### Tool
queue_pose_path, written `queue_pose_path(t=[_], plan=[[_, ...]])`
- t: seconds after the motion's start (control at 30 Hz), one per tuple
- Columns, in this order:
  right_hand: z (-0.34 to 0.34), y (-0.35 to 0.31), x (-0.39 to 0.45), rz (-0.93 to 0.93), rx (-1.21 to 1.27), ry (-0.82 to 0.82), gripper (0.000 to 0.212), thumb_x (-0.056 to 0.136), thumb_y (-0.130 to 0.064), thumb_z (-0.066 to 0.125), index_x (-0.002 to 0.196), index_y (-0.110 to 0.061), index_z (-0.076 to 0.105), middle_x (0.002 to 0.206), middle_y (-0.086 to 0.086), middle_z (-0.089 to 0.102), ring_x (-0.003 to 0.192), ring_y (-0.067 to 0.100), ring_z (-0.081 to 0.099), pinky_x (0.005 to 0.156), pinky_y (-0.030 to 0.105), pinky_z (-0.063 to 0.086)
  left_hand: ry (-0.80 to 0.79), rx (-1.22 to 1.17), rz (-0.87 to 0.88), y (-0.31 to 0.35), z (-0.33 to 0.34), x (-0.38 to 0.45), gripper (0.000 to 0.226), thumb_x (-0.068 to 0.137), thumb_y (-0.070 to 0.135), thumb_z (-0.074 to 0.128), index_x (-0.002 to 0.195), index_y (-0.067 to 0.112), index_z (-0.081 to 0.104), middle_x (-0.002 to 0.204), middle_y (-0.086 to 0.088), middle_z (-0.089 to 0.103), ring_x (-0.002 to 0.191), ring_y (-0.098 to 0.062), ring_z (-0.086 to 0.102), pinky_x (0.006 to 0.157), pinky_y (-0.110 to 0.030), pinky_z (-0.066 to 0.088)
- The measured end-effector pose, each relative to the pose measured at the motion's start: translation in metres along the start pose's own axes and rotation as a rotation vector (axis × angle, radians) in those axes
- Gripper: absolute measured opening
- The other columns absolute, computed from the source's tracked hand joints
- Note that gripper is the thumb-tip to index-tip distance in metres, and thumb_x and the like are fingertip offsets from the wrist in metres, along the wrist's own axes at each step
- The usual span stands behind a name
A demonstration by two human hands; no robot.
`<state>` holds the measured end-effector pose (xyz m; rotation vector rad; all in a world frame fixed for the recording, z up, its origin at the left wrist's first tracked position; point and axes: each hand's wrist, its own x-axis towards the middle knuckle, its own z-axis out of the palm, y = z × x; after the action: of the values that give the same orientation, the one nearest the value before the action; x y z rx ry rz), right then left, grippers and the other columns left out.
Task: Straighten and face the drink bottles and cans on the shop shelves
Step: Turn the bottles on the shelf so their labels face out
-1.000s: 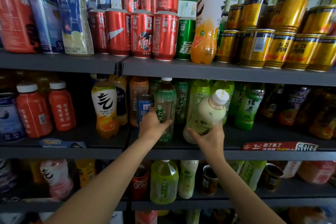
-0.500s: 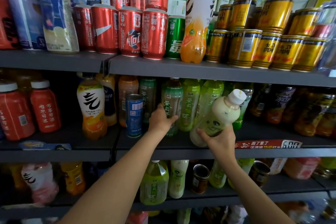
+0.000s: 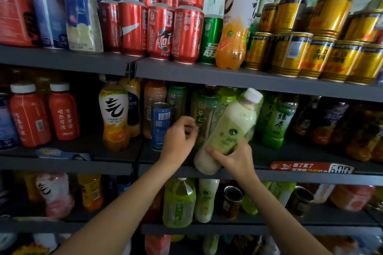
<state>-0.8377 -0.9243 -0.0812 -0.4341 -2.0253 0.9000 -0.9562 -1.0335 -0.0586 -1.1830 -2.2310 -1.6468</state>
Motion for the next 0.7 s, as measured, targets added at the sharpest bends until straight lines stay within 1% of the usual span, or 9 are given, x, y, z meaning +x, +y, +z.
queue_pose_path(t=[0.1, 0.23, 0.3, 0.33, 0.43, 0.47, 0.53, 0.6, 0.7], plan=[[0.027, -0.029, -0.004, -0.026, 0.039, -0.094, 0.045, 0.064, -0.027, 0.085, 0.098, -0.022, 0.056, 0.093, -0.007, 0.064, 0.085, -0.003, 0.060, 0.070, 0.008, 0.048, -0.047, -0.206, -0.019, -0.001, -0.034, -0.006, 0.012, 0.094, 0.016, 0.052, 0.098, 0.016, 0.063, 0.093, 0.003, 0.065, 0.091, -0.010, 0.062, 0.080, -0.020, 0.048], [0.069, -0.064, -0.015, -0.051, 0.064, -0.120, 0.060, 0.057, -0.046, 0.079, 0.105, -0.017, 0.058, 0.092, -0.013, 0.063, 0.084, -0.010, 0.060, 0.067, 0.006, 0.046, -0.091, -0.332, -0.017, 0.004, -0.078, -0.009, 0.018, 0.096, 0.010, 0.046, 0.094, 0.011, 0.064, 0.084, 0.009, 0.062, 0.076, 0.007, 0.057, 0.071, -0.008, 0.044], [0.086, -0.076, -0.022, -0.051, 0.046, -0.125, 0.062, 0.058, -0.045, 0.081, 0.107, -0.017, 0.057, 0.094, -0.013, 0.062, 0.084, -0.010, 0.059, 0.066, 0.004, 0.043, -0.136, -0.401, -0.049, -0.002, -0.101, -0.015, 0.022, 0.096, 0.007, 0.045, 0.089, 0.017, 0.064, 0.084, 0.011, 0.062, 0.078, 0.009, 0.058, 0.073, -0.007, 0.044], [0.095, -0.081, -0.027, -0.046, 0.031, -0.133, 0.058, 0.060, -0.039, 0.083, 0.107, -0.019, 0.055, 0.095, -0.013, 0.061, 0.084, -0.010, 0.057, 0.066, 0.003, 0.043, -0.178, -0.433, -0.076, -0.009, -0.114, -0.019, 0.024, 0.095, 0.005, 0.045, 0.088, 0.020, 0.063, 0.086, 0.011, 0.062, 0.085, 0.002, 0.059, 0.078, -0.012, 0.046], [0.121, -0.092, -0.043, -0.034, 0.004, -0.134, 0.059, 0.063, -0.033, 0.084, 0.112, -0.017, 0.055, 0.100, -0.008, 0.062, 0.090, -0.001, 0.059, 0.072, 0.012, 0.047, -0.378, -0.356, -0.136, -0.034, -0.147, -0.032, 0.021, 0.088, 0.006, 0.055, 0.102, 0.022, 0.057, 0.101, 0.006, 0.061, 0.104, -0.012, 0.057, 0.087, -0.021, 0.047], [0.131, -0.095, -0.049, -0.026, 0.003, -0.137, 0.062, 0.062, -0.033, 0.083, 0.115, -0.017, 0.055, 0.101, -0.008, 0.063, 0.093, 0.001, 0.060, 0.074, 0.014, 0.048, -0.437, -0.277, -0.131, -0.041, -0.156, -0.036, 0.030, 0.084, 0.014, 0.061, 0.111, 0.023, 0.053, 0.110, 0.004, 0.059, 0.110, -0.013, 0.055, 0.091, -0.023, 0.046], [0.149, -0.103, -0.060, -0.015, 0.033, -0.158, 0.062, 0.061, -0.030, 0.081, 0.115, -0.018, 0.053, 0.101, -0.015, 0.061, 0.094, -0.006, 0.058, 0.074, 0.007, 0.045, -0.501, -0.162, -0.111, -0.052, -0.172, -0.044, 0.061, 0.075, 0.030, 0.071, 0.128, 0.024, 0.042, 0.127, 0.003, 0.051, 0.118, -0.012, 0.049, 0.099, -0.030, 0.042], [0.166, -0.112, -0.069, -0.020, 0.051, -0.179, 0.066, 0.059, -0.039, 0.077, 0.116, -0.017, 0.054, 0.102, -0.017, 0.061, 0.095, -0.013, 0.057, 0.075, 0.004, 0.044, -0.476, -0.111, -0.085, -0.058, -0.187, -0.049, 0.072, 0.075, 0.031, 0.076, 0.135, 0.023, 0.037, 0.128, 0.008, 0.048, 0.117, -0.007, 0.046, 0.096, -0.026, 0.040], [0.186, -0.123, -0.071, -0.022, 0.048, -0.182, 0.072, 0.053, -0.049, 0.068, 0.115, -0.014, 0.055, 0.100, -0.014, 0.062, 0.092, -0.012, 0.057, 0.072, 0.005, 0.044, -0.377, -0.043, -0.033, -0.065, -0.207, -0.050, 0.070, 0.073, 0.032, 0.077, 0.132, 0.023, 0.042, 0.118, 0.009, 0.052, 0.109, -0.007, 0.049, 0.086, -0.021, 0.040]])
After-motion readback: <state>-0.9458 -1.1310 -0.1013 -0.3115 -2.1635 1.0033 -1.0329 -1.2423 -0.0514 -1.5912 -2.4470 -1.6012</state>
